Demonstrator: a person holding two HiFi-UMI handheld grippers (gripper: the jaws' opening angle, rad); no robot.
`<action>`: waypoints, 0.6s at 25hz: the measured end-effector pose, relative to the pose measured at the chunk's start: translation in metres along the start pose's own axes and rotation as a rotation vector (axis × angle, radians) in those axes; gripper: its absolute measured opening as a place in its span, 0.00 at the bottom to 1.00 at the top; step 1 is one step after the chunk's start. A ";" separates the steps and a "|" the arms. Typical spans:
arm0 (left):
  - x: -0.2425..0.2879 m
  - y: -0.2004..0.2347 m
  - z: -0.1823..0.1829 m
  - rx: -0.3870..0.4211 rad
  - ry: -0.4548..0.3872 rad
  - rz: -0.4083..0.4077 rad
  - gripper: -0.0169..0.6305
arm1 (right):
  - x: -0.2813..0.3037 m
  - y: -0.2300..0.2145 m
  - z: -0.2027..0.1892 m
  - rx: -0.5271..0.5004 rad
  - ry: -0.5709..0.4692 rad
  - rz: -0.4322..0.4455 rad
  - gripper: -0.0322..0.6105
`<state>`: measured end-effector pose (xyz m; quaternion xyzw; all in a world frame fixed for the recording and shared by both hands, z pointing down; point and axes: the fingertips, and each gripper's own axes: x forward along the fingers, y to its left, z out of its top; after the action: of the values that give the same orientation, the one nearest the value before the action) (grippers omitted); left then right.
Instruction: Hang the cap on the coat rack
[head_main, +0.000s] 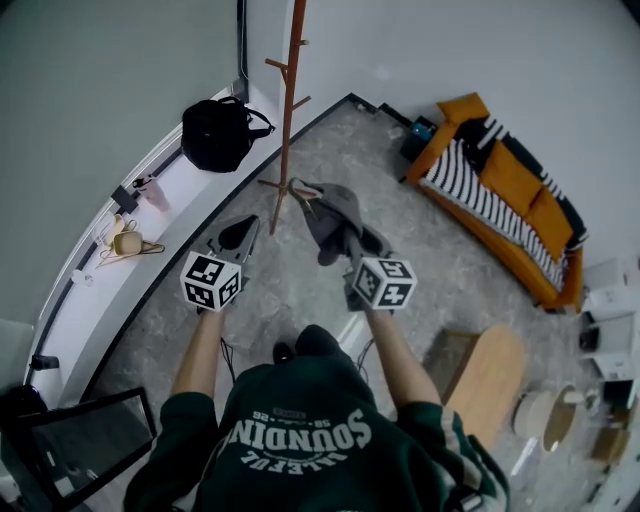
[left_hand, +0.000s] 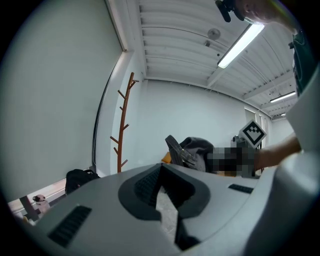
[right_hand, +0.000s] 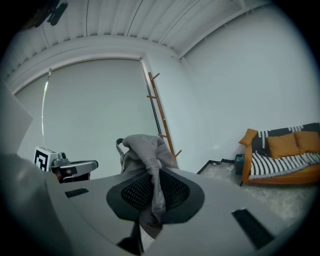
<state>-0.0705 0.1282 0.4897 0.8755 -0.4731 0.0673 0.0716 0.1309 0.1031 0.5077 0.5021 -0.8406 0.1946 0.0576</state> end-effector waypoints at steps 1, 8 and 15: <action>0.002 0.000 -0.001 -0.002 0.001 -0.003 0.03 | 0.002 -0.001 -0.001 -0.001 0.005 0.000 0.11; 0.014 0.013 -0.003 -0.013 0.000 -0.011 0.03 | 0.015 -0.003 -0.001 0.002 0.008 0.003 0.11; 0.034 0.031 0.000 -0.005 0.007 -0.017 0.03 | 0.039 -0.012 0.007 0.014 0.004 -0.005 0.11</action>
<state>-0.0783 0.0838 0.4975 0.8792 -0.4654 0.0684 0.0759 0.1233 0.0636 0.5159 0.5042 -0.8378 0.2016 0.0563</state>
